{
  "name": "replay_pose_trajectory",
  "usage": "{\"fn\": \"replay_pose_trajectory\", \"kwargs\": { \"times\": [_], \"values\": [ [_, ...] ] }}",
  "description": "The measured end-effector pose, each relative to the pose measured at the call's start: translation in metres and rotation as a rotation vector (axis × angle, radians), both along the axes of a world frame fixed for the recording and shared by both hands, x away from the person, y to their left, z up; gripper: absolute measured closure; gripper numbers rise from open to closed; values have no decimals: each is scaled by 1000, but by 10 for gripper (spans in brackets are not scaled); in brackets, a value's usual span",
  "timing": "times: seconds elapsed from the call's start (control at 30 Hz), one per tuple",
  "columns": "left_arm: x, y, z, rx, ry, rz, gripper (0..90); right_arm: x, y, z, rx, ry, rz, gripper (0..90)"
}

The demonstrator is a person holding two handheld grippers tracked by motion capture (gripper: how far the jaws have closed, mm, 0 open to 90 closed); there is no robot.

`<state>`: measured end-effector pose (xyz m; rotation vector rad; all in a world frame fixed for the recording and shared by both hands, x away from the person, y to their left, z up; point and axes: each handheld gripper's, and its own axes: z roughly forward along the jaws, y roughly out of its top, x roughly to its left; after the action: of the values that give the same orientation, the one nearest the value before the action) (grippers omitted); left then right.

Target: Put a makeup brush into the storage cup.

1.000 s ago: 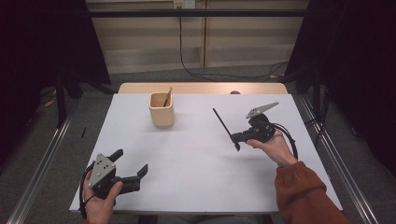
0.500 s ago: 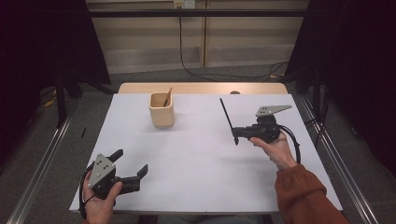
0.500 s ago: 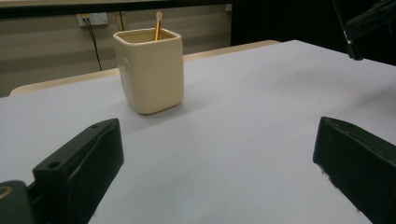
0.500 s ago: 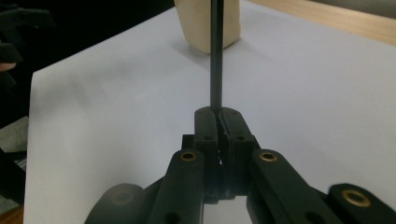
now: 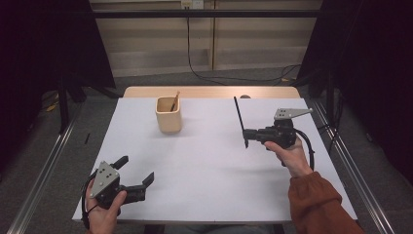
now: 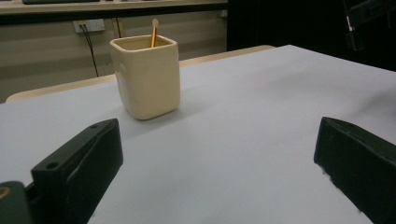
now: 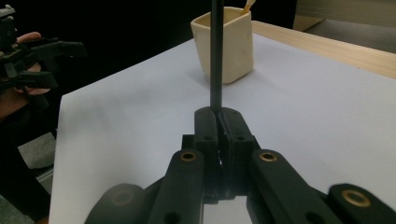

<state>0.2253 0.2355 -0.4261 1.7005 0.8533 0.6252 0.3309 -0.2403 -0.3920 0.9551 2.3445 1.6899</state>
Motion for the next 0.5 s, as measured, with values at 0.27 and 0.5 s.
{"fn": "replay_pose_trajectory", "kwargs": {
  "times": [0.27, 0.5],
  "values": [
    [1, -1, -1, 2, 2, -6, 13, -2, 15, 9, 1, -21, 51, 861],
    [1, 0, -1, 4, 2, -6, 12, -1, 33, 13, -11, -28, 113, 861]
  ]
}}
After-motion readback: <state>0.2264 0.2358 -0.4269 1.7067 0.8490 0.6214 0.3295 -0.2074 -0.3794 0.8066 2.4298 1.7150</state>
